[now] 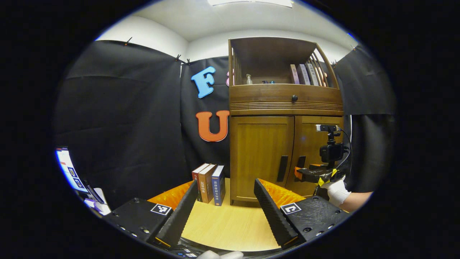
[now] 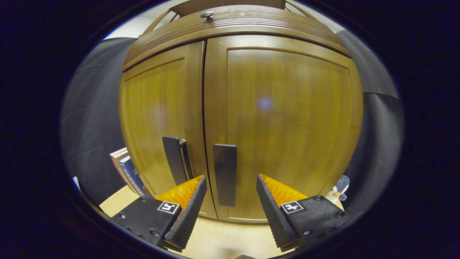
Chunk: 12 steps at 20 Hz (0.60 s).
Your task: Open the right door of the double-door shoe cabinet with the right hand, and open the left door with the left hand.
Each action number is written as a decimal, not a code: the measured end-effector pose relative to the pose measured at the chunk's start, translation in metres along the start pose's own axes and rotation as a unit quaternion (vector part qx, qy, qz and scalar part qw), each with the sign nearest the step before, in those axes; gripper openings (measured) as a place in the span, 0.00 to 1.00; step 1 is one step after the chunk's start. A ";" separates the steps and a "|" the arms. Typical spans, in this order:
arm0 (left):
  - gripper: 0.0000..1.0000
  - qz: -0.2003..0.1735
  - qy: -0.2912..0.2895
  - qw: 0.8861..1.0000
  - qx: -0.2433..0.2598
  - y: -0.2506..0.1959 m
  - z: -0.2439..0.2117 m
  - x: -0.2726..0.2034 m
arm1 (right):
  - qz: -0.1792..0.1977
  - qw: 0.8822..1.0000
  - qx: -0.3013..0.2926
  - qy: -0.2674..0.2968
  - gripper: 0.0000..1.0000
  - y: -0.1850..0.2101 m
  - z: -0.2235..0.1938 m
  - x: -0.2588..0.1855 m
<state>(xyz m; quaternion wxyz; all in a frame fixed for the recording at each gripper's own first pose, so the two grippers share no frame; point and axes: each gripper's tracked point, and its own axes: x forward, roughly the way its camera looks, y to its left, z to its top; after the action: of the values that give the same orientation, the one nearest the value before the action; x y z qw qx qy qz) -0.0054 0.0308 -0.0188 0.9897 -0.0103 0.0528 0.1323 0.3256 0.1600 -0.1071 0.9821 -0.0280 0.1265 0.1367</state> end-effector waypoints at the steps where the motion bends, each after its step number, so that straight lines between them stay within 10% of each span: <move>1: 0.94 0.003 0.002 1.000 -0.001 0.002 -0.001 -0.001 | -0.003 1.000 -0.002 -0.001 0.86 0.002 0.000 0.005; 12: 0.94 0.003 0.008 1.000 -0.006 0.023 -0.007 -0.007 | -0.034 0.999 0.040 0.009 0.36 0.002 0.002 0.030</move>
<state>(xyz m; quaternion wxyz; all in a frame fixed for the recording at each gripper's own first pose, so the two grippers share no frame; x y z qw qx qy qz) -0.0190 0.0507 -0.0255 0.9888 -0.0171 0.0595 0.1359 0.3536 0.1699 -0.1124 0.9854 0.0057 0.1397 0.0975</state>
